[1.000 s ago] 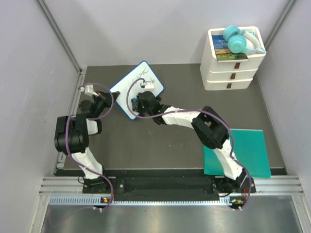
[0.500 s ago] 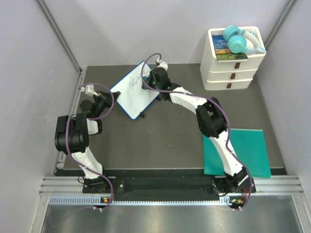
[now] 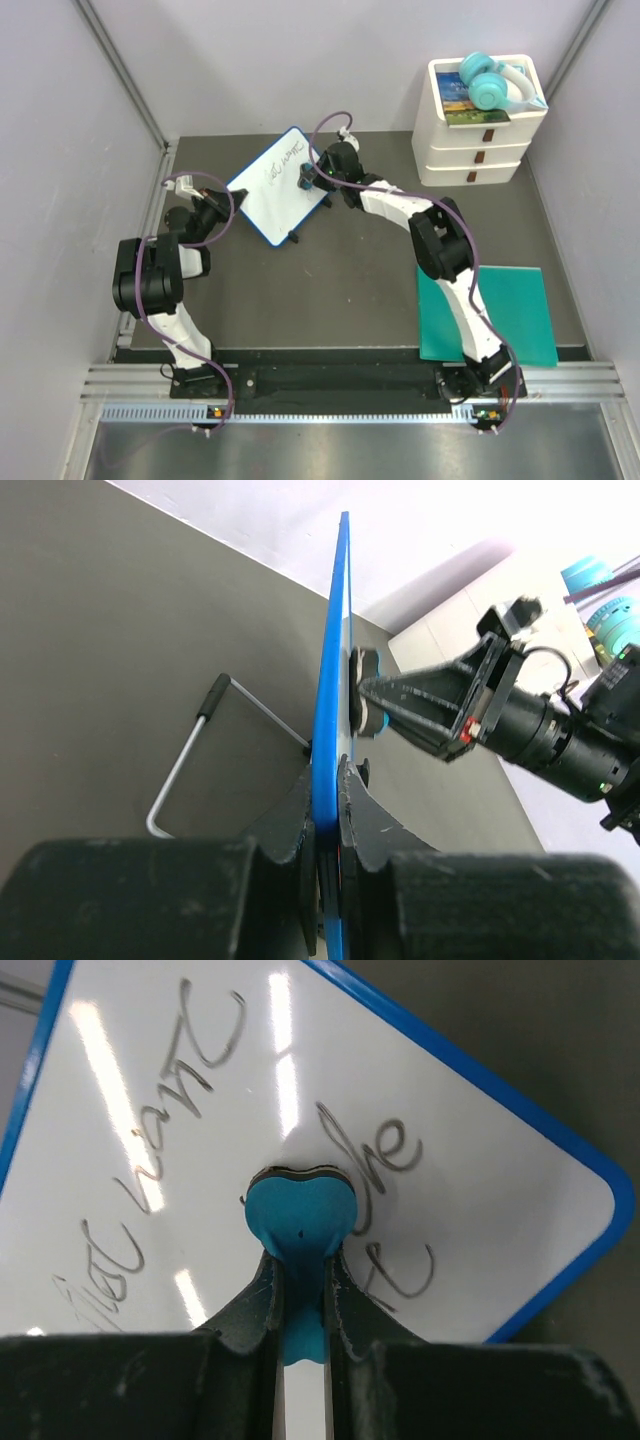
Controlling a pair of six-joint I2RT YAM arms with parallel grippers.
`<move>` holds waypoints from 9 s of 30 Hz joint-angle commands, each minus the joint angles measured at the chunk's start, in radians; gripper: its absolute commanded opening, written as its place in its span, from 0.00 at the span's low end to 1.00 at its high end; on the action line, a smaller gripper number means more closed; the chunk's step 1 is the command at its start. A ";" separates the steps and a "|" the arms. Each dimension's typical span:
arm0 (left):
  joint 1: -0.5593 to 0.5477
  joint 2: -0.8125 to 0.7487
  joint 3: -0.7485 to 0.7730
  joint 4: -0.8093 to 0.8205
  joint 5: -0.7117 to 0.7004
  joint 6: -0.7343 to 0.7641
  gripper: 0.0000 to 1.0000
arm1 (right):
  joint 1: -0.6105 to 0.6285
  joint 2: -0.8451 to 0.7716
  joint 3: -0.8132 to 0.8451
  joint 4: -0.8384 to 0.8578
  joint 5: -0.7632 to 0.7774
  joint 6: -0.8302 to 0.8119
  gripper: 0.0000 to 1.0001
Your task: Erase the whiteboard
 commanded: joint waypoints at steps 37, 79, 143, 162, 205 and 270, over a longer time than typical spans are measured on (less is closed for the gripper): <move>-0.012 0.029 -0.028 -0.043 0.047 0.142 0.00 | -0.055 -0.012 -0.038 -0.196 0.025 0.087 0.00; -0.032 0.031 -0.025 -0.051 0.059 0.154 0.00 | -0.042 0.034 -0.090 -0.042 0.014 0.146 0.00; -0.070 0.017 -0.015 -0.103 0.073 0.201 0.00 | -0.075 0.077 0.221 0.013 -0.091 0.055 0.00; -0.079 0.014 -0.018 -0.113 0.070 0.212 0.00 | 0.209 0.108 0.324 -0.077 -0.116 -0.133 0.00; -0.102 0.005 -0.011 -0.157 0.061 0.246 0.00 | 0.298 0.014 0.074 -0.263 -0.121 -0.355 0.00; -0.114 -0.006 -0.019 -0.174 0.056 0.254 0.00 | 0.050 -0.144 -0.316 0.599 0.242 -0.246 0.00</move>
